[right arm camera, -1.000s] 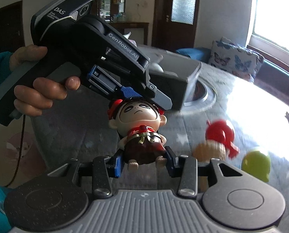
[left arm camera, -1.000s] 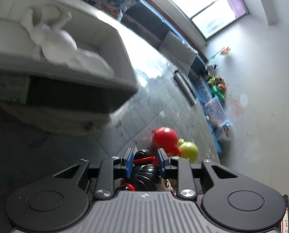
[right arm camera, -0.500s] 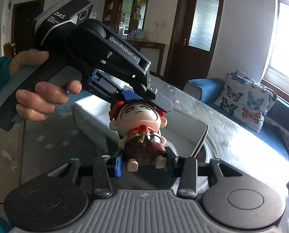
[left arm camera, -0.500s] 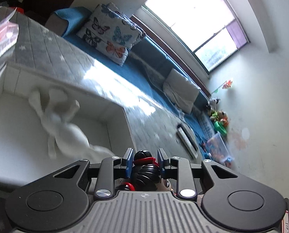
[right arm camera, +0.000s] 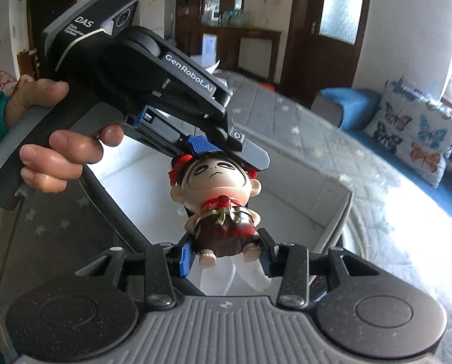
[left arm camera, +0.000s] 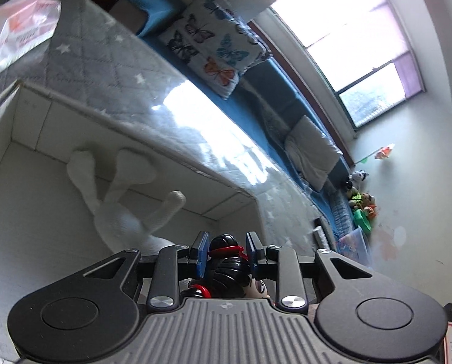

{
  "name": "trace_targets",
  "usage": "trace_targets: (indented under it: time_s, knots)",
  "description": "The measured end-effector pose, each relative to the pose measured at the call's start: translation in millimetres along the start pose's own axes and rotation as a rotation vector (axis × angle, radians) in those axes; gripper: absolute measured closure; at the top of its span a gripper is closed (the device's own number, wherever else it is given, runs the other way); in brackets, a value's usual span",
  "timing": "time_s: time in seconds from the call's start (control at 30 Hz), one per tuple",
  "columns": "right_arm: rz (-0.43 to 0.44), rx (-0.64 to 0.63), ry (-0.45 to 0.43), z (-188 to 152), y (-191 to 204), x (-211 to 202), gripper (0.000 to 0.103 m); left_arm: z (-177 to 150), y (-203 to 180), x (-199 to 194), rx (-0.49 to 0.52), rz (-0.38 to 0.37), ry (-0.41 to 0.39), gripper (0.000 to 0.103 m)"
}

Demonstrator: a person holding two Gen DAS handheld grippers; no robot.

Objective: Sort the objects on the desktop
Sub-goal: 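Lift the doll with both tools and carry it over the box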

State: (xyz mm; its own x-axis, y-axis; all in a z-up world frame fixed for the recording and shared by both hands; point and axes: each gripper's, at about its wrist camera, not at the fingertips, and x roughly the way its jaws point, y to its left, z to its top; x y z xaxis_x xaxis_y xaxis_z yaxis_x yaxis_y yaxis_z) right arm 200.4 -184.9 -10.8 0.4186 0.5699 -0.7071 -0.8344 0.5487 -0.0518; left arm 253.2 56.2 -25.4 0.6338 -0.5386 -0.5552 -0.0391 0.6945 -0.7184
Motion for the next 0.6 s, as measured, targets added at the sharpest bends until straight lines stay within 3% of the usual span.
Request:
trace_targets:
  time_s: [0.27,0.37,0.53,0.6]
  knots:
    - [0.047,0.029,0.081,-0.3,-12.3,16.0,0.06,-9.2,8.5,6.5,-0.026,0.012,-0.025,0.074]
    - [0.042,0.047,0.096,-2.7,-18.8,16.7,0.054,-15.4,7.3,3.7,-0.024,0.016,-0.049,0.074]
    - [0.047,0.061,0.108,-0.9,-24.3,17.8,0.053,-26.4,7.4,-2.9,-0.044,0.028,-0.08,0.074]
    - [0.048,0.06,0.114,-1.0,-25.4,16.7,0.045,-31.1,5.0,-5.7,-0.04,0.033,-0.091,0.074]
